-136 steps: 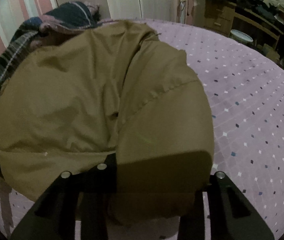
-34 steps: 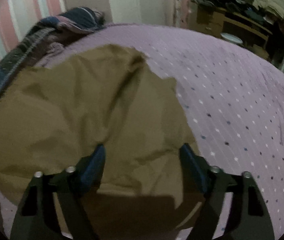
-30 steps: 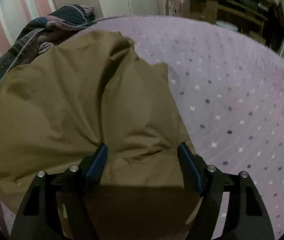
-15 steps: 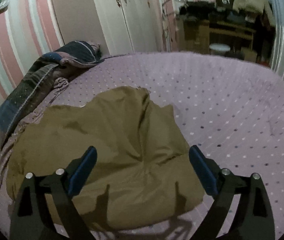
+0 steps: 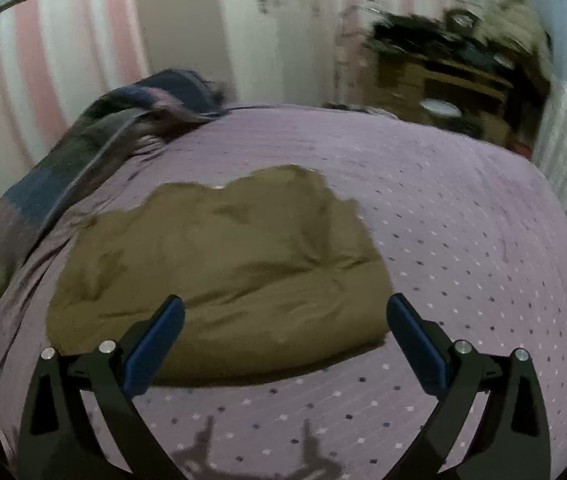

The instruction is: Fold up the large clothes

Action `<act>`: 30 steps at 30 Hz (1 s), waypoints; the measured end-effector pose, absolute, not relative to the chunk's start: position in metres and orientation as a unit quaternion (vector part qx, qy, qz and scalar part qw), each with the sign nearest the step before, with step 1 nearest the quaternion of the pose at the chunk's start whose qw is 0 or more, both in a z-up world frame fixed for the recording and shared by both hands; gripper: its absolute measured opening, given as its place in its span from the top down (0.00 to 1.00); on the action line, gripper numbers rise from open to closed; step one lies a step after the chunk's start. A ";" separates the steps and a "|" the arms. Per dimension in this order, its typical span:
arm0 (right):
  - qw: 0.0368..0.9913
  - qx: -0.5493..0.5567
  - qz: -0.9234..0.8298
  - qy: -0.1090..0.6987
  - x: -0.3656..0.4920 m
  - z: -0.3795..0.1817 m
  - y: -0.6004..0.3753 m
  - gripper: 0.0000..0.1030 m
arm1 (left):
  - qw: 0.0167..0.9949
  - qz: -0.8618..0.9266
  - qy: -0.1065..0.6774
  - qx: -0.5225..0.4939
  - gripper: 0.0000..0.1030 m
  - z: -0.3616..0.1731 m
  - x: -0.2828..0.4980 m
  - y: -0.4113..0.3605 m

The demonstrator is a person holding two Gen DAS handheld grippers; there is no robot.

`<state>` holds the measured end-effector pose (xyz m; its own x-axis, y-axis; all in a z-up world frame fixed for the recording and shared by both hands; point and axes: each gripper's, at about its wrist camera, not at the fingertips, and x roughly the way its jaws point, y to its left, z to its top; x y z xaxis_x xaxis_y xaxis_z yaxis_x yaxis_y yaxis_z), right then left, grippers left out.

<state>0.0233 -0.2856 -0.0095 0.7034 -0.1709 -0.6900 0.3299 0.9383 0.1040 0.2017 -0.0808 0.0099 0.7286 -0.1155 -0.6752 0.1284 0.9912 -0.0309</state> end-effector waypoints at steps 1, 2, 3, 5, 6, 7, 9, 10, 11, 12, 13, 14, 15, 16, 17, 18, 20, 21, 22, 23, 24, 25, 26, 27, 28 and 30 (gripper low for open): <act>0.919 0.102 -0.136 0.357 0.022 -0.007 -0.280 0.02 | 0.936 -0.069 0.346 0.008 0.03 0.019 0.191 -0.082; 0.921 0.094 -0.135 0.353 0.020 -0.004 -0.275 0.02 | 0.938 -0.072 0.338 0.009 0.03 0.023 0.186 -0.083; 0.924 0.090 -0.129 0.348 0.017 -0.001 -0.270 0.02 | 0.940 -0.076 0.333 0.011 0.03 0.026 0.180 -0.085; 0.928 0.093 -0.117 0.342 0.016 0.002 -0.268 0.02 | 0.941 -0.078 0.329 0.021 0.03 0.028 0.168 -0.088; 0.930 0.093 -0.116 0.338 0.015 0.003 -0.268 0.02 | 0.941 -0.078 0.327 0.026 0.03 0.028 0.165 -0.089; 0.928 0.090 -0.121 0.340 0.014 0.004 -0.267 0.02 | 0.942 -0.078 0.326 0.032 0.03 0.028 0.162 -0.091; 0.924 0.079 -0.133 0.349 0.017 0.002 -0.265 0.02 | 0.942 -0.079 0.319 0.060 0.03 0.028 0.158 -0.098; 0.924 0.076 -0.136 0.349 0.016 0.002 -0.265 0.02 | 0.943 -0.076 0.317 0.069 0.03 0.028 0.158 -0.101; 0.925 0.072 -0.136 0.346 0.017 0.003 -0.264 0.02 | 0.944 -0.072 0.313 0.079 0.03 0.028 0.157 -0.103; 0.926 0.068 -0.138 0.344 0.018 0.004 -0.261 0.02 | 0.945 -0.070 0.309 0.085 0.03 0.030 0.156 -0.104; 0.927 0.062 -0.142 0.342 0.018 0.004 -0.259 0.02 | 0.945 -0.068 0.307 0.088 0.03 0.032 0.155 -0.104; 0.927 0.057 -0.146 0.340 0.018 0.005 -0.257 0.02 | 0.946 -0.066 0.306 0.089 0.03 0.034 0.155 -0.103; 0.929 0.051 -0.148 0.336 0.019 0.006 -0.255 0.02 | 0.946 -0.065 0.306 0.087 0.03 0.036 0.154 -0.102; 0.930 0.047 -0.147 0.333 0.019 0.007 -0.253 0.02 | 0.946 -0.065 0.308 0.083 0.03 0.037 0.155 -0.101; 0.931 0.043 -0.144 0.332 0.020 0.006 -0.251 0.02 | 0.946 -0.063 0.309 0.078 0.03 0.037 0.156 -0.099; 0.932 0.041 -0.145 0.331 0.021 0.006 -0.251 0.02 | 0.946 -0.056 0.311 0.072 0.03 0.038 0.158 -0.097; 0.934 0.036 -0.145 0.326 0.022 0.006 -0.250 0.02 | 0.946 -0.039 0.316 0.068 0.03 0.038 0.161 -0.095; 0.935 0.034 -0.145 0.323 0.022 0.007 -0.249 0.02 | 0.944 -0.036 0.320 0.070 0.03 0.037 0.163 -0.095; 0.936 0.033 -0.147 0.319 0.021 0.007 -0.250 0.02 | 0.943 -0.032 0.324 0.071 0.03 0.035 0.166 -0.095; 0.936 0.032 -0.149 0.316 0.020 0.007 -0.250 0.02 | 0.940 -0.024 0.334 0.071 0.03 0.033 0.169 -0.094; 0.937 0.032 -0.152 0.314 0.020 0.008 -0.250 0.02 | 0.937 -0.023 0.343 0.071 0.03 0.030 0.172 -0.093; 0.937 0.032 -0.152 0.312 0.020 0.008 -0.250 0.02 | 0.934 -0.025 0.349 0.069 0.03 0.029 0.174 -0.092; 0.938 0.033 -0.151 0.310 0.019 0.008 -0.251 0.02 | 0.930 -0.032 0.360 0.065 0.03 0.027 0.176 -0.090; 0.939 0.035 -0.149 0.309 0.019 0.009 -0.251 0.02 | 0.927 -0.039 0.369 0.060 0.03 0.026 0.178 -0.089; 0.939 0.035 -0.148 0.307 0.019 0.009 -0.251 0.02 | 0.925 -0.041 0.373 0.055 0.03 0.025 0.179 -0.088; 0.941 0.031 -0.147 0.302 0.018 0.011 -0.250 0.02 | 0.923 -0.042 0.380 0.040 0.03 0.024 0.181 -0.083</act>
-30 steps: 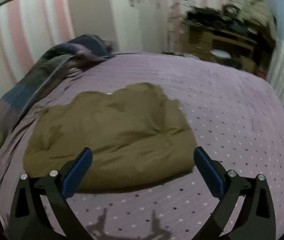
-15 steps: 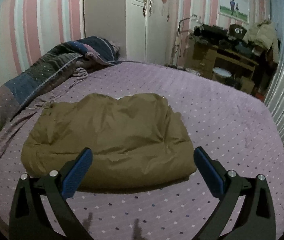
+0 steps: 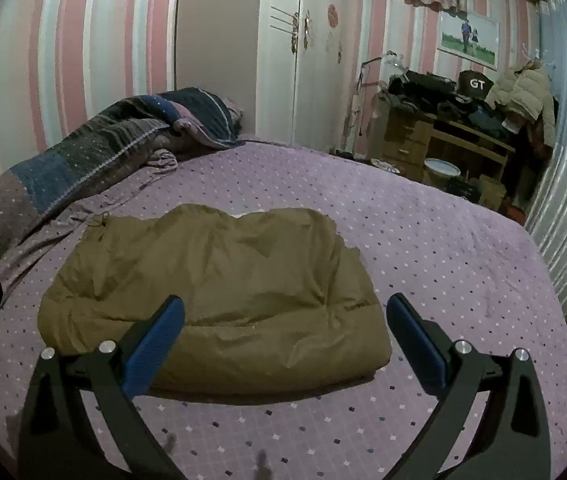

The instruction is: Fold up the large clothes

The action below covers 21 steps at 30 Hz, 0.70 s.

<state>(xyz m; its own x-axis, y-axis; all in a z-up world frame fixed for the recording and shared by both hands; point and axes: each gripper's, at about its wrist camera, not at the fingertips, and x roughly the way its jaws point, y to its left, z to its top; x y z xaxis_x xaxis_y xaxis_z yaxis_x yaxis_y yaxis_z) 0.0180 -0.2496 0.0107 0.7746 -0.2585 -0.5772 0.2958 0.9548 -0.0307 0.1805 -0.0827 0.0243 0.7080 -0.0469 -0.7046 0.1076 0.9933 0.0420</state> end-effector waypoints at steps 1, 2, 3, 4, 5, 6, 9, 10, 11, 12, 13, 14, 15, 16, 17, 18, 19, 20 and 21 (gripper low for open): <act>0.943 0.029 -0.148 0.298 0.017 0.012 -0.249 0.02 | 0.923 -0.043 0.381 0.035 0.03 0.024 0.181 -0.081; 0.944 0.028 -0.146 0.294 0.015 0.014 -0.249 0.02 | 0.922 -0.041 0.383 0.031 0.03 0.023 0.182 -0.078; 0.945 0.029 -0.145 0.291 0.015 0.015 -0.249 0.02 | 0.922 -0.038 0.384 0.028 0.03 0.022 0.183 -0.077; 0.947 0.029 -0.146 0.286 0.014 0.017 -0.249 0.02 | 0.922 -0.037 0.384 0.027 0.03 0.021 0.184 -0.076; 0.947 0.029 -0.148 0.283 0.013 0.018 -0.249 0.02 | 0.921 -0.035 0.387 0.026 0.03 0.020 0.185 -0.075; 0.948 0.027 -0.150 0.280 0.012 0.019 -0.249 0.02 | 0.920 -0.036 0.388 0.027 0.03 0.019 0.186 -0.075; 0.946 0.030 -0.151 0.286 0.014 0.017 -0.251 0.02 | 0.921 -0.029 0.386 0.046 0.03 0.016 0.185 -0.079; 0.945 0.034 -0.149 0.288 0.014 0.017 -0.252 0.02 | 0.922 -0.025 0.381 0.059 0.03 0.015 0.183 -0.082; 0.945 0.037 -0.148 0.288 0.015 0.017 -0.253 0.02 | 0.924 -0.024 0.377 0.067 0.03 0.016 0.182 -0.085; 0.945 0.038 -0.148 0.287 0.014 0.017 -0.254 0.02 | 0.925 -0.022 0.371 0.075 0.03 0.016 0.180 -0.088; 0.946 0.038 -0.150 0.286 0.014 0.018 -0.255 0.02 | 0.927 -0.021 0.365 0.081 0.03 0.017 0.179 -0.090; 0.946 0.037 -0.151 0.285 0.014 0.018 -0.256 0.02 | 0.930 -0.021 0.357 0.089 0.03 0.018 0.177 -0.093; 0.946 0.038 -0.151 0.286 0.014 0.018 -0.256 0.02 | 0.932 -0.020 0.349 0.097 0.03 0.018 0.175 -0.096; 0.945 0.040 -0.150 0.287 0.014 0.017 -0.257 0.02 | 0.933 -0.019 0.345 0.102 0.03 0.019 0.173 -0.098; 0.945 0.043 -0.148 0.287 0.014 0.017 -0.257 0.02 | 0.933 -0.019 0.340 0.114 0.03 0.019 0.171 -0.101; 0.945 0.044 -0.147 0.288 0.014 0.017 -0.258 0.02 | 0.934 -0.019 0.335 0.124 0.03 0.019 0.169 -0.104; 0.945 0.045 -0.147 0.288 0.014 0.016 -0.258 0.02 | 0.934 -0.018 0.329 0.134 0.03 0.019 0.166 -0.107; 0.945 0.044 -0.146 0.288 0.013 0.017 -0.258 0.02 | 0.935 -0.018 0.326 0.139 0.03 0.020 0.165 -0.109; 0.946 0.042 -0.146 0.287 0.014 0.017 -0.257 0.02 | 0.936 -0.019 0.323 0.141 0.03 0.021 0.164 -0.110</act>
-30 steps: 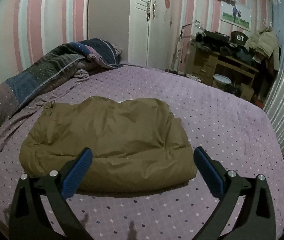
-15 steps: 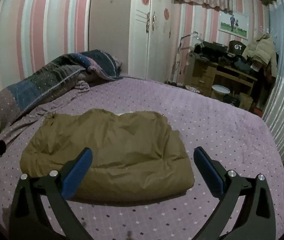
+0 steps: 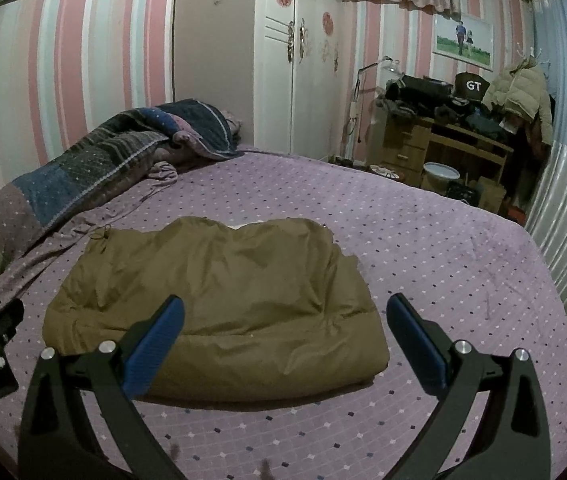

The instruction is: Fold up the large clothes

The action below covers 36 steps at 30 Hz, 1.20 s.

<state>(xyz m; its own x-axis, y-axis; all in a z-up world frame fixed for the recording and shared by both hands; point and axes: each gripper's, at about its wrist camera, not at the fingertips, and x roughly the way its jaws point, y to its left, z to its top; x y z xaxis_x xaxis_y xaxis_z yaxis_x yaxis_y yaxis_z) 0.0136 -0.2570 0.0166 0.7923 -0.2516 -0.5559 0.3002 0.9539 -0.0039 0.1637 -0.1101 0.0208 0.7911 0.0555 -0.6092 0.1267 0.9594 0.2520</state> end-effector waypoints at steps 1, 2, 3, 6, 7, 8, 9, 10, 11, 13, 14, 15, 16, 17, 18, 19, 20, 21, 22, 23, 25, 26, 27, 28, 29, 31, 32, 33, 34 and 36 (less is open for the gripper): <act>0.946 0.042 -0.146 0.288 0.014 0.016 -0.257 0.02 | 0.936 -0.025 0.323 0.139 0.03 0.021 0.163 -0.112; 0.945 0.041 -0.145 0.289 0.014 0.016 -0.256 0.02 | 0.935 -0.030 0.325 0.137 0.03 0.021 0.163 -0.112; 0.945 0.042 -0.144 0.290 0.015 0.016 -0.256 0.02 | 0.934 -0.035 0.329 0.136 0.03 0.021 0.163 -0.114; 0.945 0.042 -0.140 0.292 0.015 0.016 -0.256 0.02 | 0.929 -0.046 0.342 0.136 0.03 0.017 0.164 -0.117; 0.945 0.043 -0.139 0.292 0.015 0.016 -0.256 0.02 | 0.928 -0.047 0.344 0.137 0.03 0.016 0.164 -0.118; 0.945 0.043 -0.137 0.292 0.015 0.016 -0.256 0.02 | 0.927 -0.048 0.345 0.139 0.03 0.016 0.163 -0.118; 0.945 0.043 -0.136 0.293 0.014 0.016 -0.255 0.02 | 0.927 -0.049 0.345 0.142 0.03 0.016 0.163 -0.119; 0.945 0.044 -0.136 0.293 0.014 0.016 -0.255 0.02 | 0.927 -0.046 0.344 0.143 0.03 0.017 0.163 -0.118; 0.945 0.044 -0.136 0.294 0.014 0.015 -0.255 0.02 | 0.928 -0.044 0.342 0.142 0.03 0.018 0.163 -0.117; 0.945 0.044 -0.136 0.295 0.014 0.015 -0.255 0.02 | 0.929 -0.043 0.342 0.136 0.03 0.019 0.162 -0.115; 0.944 0.045 -0.135 0.296 0.014 0.015 -0.255 0.02 | 0.928 -0.046 0.346 0.130 0.03 0.020 0.163 -0.113; 0.944 0.046 -0.134 0.296 0.014 0.015 -0.256 0.02 | 0.927 -0.045 0.351 0.124 0.03 0.020 0.165 -0.111; 0.944 0.047 -0.133 0.297 0.015 0.015 -0.256 0.02 | 0.926 -0.044 0.354 0.121 0.03 0.019 0.166 -0.110; 0.944 0.047 -0.133 0.297 0.015 0.015 -0.256 0.02 | 0.925 -0.040 0.359 0.118 0.03 0.019 0.168 -0.108; 0.944 0.046 -0.133 0.297 0.015 0.015 -0.256 0.02 | 0.924 -0.037 0.363 0.116 0.03 0.018 0.169 -0.106; 0.944 0.046 -0.133 0.297 0.015 0.015 -0.256 0.02 | 0.923 -0.037 0.367 0.112 0.03 0.018 0.171 -0.104; 0.944 0.045 -0.132 0.298 0.015 0.015 -0.256 0.02 | 0.922 -0.036 0.369 0.110 0.03 0.018 0.172 -0.103; 0.945 0.044 -0.131 0.298 0.015 0.014 -0.256 0.02 | 0.922 -0.039 0.370 0.105 0.03 0.018 0.173 -0.101; 0.945 0.043 -0.131 0.298 0.015 0.014 -0.255 0.02 | 0.923 -0.046 0.369 0.098 0.03 0.018 0.173 -0.099; 0.945 0.043 -0.131 0.298 0.015 0.014 -0.255 0.02 | 0.924 -0.048 0.367 0.093 0.03 0.019 0.173 -0.097; 0.945 0.042 -0.130 0.298 0.015 0.014 -0.254 0.02 | 0.926 -0.044 0.363 0.089 0.03 0.020 0.173 -0.095; 0.944 0.042 -0.131 0.299 0.015 0.014 -0.254 0.02 | 0.928 -0.042 0.360 0.089 0.03 0.020 0.173 -0.094; 0.944 0.041 -0.131 0.299 0.015 0.014 -0.254 0.02 | 0.929 -0.040 0.357 0.089 0.03 0.020 0.172 -0.093; 0.944 0.041 -0.130 0.299 0.015 0.014 -0.253 0.02 | 0.930 -0.038 0.356 0.089 0.03 0.020 0.172 -0.092; 0.944 0.041 -0.129 0.300 0.015 0.014 -0.253 0.02 | 0.930 -0.040 0.354 0.087 0.03 0.020 0.172 -0.091; 0.944 0.040 -0.129 0.299 0.014 0.014 -0.253 0.02 | 0.931 -0.040 0.353 0.083 0.03 0.021 0.172 -0.089; 0.944 0.040 -0.129 0.300 0.015 0.014 -0.253 0.02 | 0.931 -0.038 0.353 0.082 0.03 0.021 0.173 -0.089; 0.944 0.039 -0.128 0.300 0.014 0.014 -0.252 0.02 | 0.931 -0.037 0.353 0.081 0.03 0.021 0.173 -0.088; 0.944 0.038 -0.128 0.301 0.015 0.014 -0.252 0.02 | 0.932 -0.037 0.352 0.079 0.03 0.021 0.173 -0.087; 0.944 0.037 -0.126 0.301 0.015 0.014 -0.253 0.02 | 0.932 -0.038 0.353 0.074 0.03 0.022 0.173 -0.086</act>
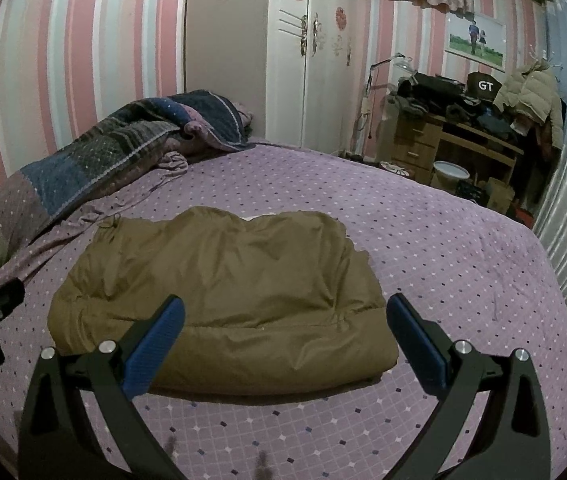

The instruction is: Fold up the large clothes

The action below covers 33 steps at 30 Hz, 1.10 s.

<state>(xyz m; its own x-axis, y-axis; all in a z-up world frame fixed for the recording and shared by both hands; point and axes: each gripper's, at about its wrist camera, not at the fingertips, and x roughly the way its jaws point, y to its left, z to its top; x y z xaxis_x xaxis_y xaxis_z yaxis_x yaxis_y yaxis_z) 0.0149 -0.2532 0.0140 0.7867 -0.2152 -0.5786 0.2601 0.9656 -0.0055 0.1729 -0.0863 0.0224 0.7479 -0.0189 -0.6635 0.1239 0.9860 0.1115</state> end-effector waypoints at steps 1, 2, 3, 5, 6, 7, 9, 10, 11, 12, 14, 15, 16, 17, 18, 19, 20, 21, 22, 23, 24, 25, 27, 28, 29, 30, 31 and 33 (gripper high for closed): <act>0.944 0.037 -0.125 0.302 0.015 0.014 -0.253 0.02 | 0.932 -0.039 0.354 0.073 0.03 0.023 0.173 -0.086; 0.944 0.037 -0.124 0.302 0.015 0.014 -0.254 0.02 | 0.932 -0.041 0.354 0.070 0.03 0.023 0.174 -0.085; 0.945 0.037 -0.124 0.302 0.014 0.014 -0.254 0.02 | 0.932 -0.043 0.354 0.068 0.03 0.022 0.175 -0.084; 0.944 0.037 -0.124 0.302 0.015 0.014 -0.254 0.02 | 0.932 -0.044 0.355 0.065 0.03 0.023 0.175 -0.082; 0.944 0.037 -0.124 0.302 0.015 0.014 -0.254 0.02 | 0.931 -0.045 0.356 0.064 0.03 0.023 0.175 -0.082; 0.944 0.037 -0.123 0.303 0.015 0.014 -0.254 0.02 | 0.931 -0.046 0.356 0.063 0.03 0.023 0.175 -0.082; 0.944 0.036 -0.123 0.303 0.014 0.014 -0.255 0.02 | 0.931 -0.047 0.356 0.060 0.03 0.023 0.175 -0.082; 0.945 0.036 -0.123 0.303 0.014 0.014 -0.255 0.02 | 0.931 -0.047 0.356 0.059 0.03 0.024 0.175 -0.081; 0.945 0.037 -0.122 0.302 0.014 0.014 -0.255 0.02 | 0.932 -0.047 0.356 0.056 0.03 0.024 0.175 -0.080; 0.945 0.037 -0.122 0.302 0.014 0.014 -0.255 0.02 | 0.932 -0.045 0.356 0.055 0.03 0.024 0.175 -0.080; 0.944 0.036 -0.122 0.303 0.014 0.014 -0.255 0.02 | 0.931 -0.034 0.358 0.059 0.03 0.023 0.177 -0.079; 0.944 0.036 -0.122 0.303 0.015 0.014 -0.255 0.02 | 0.932 -0.029 0.357 0.059 0.03 0.023 0.177 -0.079; 0.944 0.037 -0.122 0.303 0.014 0.014 -0.255 0.02 | 0.932 -0.026 0.356 0.060 0.03 0.023 0.177 -0.079; 0.945 0.037 -0.122 0.303 0.014 0.014 -0.255 0.02 | 0.932 -0.024 0.357 0.059 0.03 0.023 0.178 -0.078; 0.945 0.036 -0.122 0.303 0.014 0.014 -0.255 0.02 | 0.931 -0.029 0.358 0.057 0.03 0.023 0.178 -0.078; 0.945 0.035 -0.122 0.302 0.014 0.014 -0.255 0.02 | 0.930 -0.034 0.360 0.056 0.03 0.023 0.178 -0.079; 0.945 0.035 -0.122 0.303 0.014 0.014 -0.255 0.02 | 0.929 -0.041 0.363 0.055 0.03 0.023 0.179 -0.079; 0.945 0.035 -0.122 0.303 0.014 0.014 -0.255 0.02 | 0.929 -0.044 0.364 0.055 0.03 0.023 0.179 -0.080; 0.944 0.036 -0.122 0.303 0.015 0.014 -0.255 0.02 | 0.928 -0.048 0.364 0.057 0.03 0.023 0.178 -0.081; 0.944 0.036 -0.122 0.303 0.015 0.014 -0.255 0.02 | 0.928 -0.052 0.364 0.058 0.03 0.023 0.178 -0.082; 0.944 0.036 -0.122 0.303 0.015 0.013 -0.255 0.02 | 0.928 -0.055 0.363 0.059 0.03 0.022 0.178 -0.082; 0.944 0.036 -0.122 0.303 0.015 0.014 -0.254 0.02 | 0.928 -0.057 0.364 0.061 0.03 0.022 0.178 -0.083; 0.944 0.036 -0.122 0.303 0.015 0.014 -0.255 0.02 | 0.927 -0.056 0.366 0.063 0.03 0.021 0.180 -0.084; 0.945 0.036 -0.122 0.303 0.015 0.013 -0.255 0.02 | 0.927 -0.056 0.367 0.063 0.03 0.021 0.180 -0.084; 0.944 0.036 -0.122 0.303 0.015 0.013 -0.255 0.02 | 0.926 -0.058 0.367 0.063 0.03 0.021 0.179 -0.085; 0.944 0.036 -0.122 0.303 0.015 0.013 -0.255 0.02 | 0.926 -0.059 0.367 0.062 0.03 0.021 0.179 -0.085; 0.944 0.036 -0.122 0.303 0.015 0.013 -0.255 0.02 | 0.926 -0.060 0.367 0.062 0.03 0.021 0.179 -0.085; 0.944 0.036 -0.123 0.303 0.014 0.014 -0.255 0.02 | 0.927 -0.059 0.365 0.063 0.03 0.021 0.178 -0.085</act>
<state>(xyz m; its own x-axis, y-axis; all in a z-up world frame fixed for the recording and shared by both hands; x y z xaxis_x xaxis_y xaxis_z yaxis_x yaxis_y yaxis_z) 0.0144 -0.2547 0.0135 0.7862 -0.2104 -0.5811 0.2539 0.9672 -0.0068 0.1779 -0.0852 0.0212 0.7265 -0.0629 -0.6843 0.1550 0.9851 0.0741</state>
